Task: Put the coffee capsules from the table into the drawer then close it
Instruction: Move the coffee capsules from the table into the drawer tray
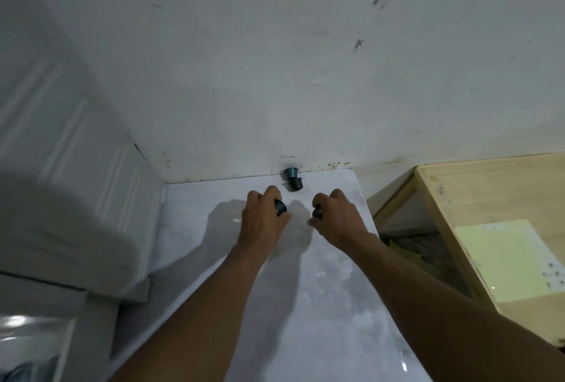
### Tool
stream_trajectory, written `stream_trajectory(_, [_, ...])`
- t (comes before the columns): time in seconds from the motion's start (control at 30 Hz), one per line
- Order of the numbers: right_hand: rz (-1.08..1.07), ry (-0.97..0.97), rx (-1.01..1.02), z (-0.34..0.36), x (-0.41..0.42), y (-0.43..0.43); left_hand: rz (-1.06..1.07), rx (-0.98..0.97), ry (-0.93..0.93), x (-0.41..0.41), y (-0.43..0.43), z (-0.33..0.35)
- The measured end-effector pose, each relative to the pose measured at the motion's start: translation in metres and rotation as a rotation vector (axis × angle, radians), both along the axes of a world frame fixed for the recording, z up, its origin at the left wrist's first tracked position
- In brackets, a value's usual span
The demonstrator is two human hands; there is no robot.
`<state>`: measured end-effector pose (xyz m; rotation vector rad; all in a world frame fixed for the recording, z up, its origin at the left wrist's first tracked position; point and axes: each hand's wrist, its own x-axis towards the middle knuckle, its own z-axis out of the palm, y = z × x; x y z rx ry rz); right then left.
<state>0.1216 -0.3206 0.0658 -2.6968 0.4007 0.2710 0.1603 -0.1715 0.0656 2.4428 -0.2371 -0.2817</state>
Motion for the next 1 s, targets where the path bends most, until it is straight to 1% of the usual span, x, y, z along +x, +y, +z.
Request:
stream_trajectory(0.17, [0.071, -0.109, 0.001, 0.041, -0.035, 0.007, 0.027, -0.013, -0.163, -0.042, 0.012, 0.041])
stream_trajectory(0.33, [0.101, -0.272, 0.031, 0.074, -0.086, 0.026, 0.102, -0.033, -0.23, -0.097, 0.034, 0.075])
stream_trajectory(0.43, [0.118, -0.357, 0.09, 0.088, -0.126, 0.045, 0.106, -0.046, -0.262, -0.141, 0.056, 0.085])
stream_trajectory(0.53, [0.151, -0.38, 0.179, 0.1, -0.169, 0.071, 0.132, -0.047, -0.288, -0.188, 0.089, 0.091])
stream_trajectory(0.6, [0.146, -0.395, 0.223, 0.104, -0.181, 0.084, 0.163, -0.066, -0.292, -0.203, 0.103, 0.093])
stream_trajectory(0.7, [0.229, -0.401, 0.25, 0.11, -0.215, 0.118, 0.207, -0.093, -0.32, -0.245, 0.137, 0.1])
stream_trajectory(0.83, [0.309, -0.442, 0.246, 0.116, -0.236, 0.168, 0.271, -0.11, -0.367, -0.275, 0.185, 0.105])
stream_trajectory(1.0, [0.392, -0.472, 0.215, 0.118, -0.253, 0.243, 0.293, -0.066, -0.399, -0.3, 0.26, 0.106])
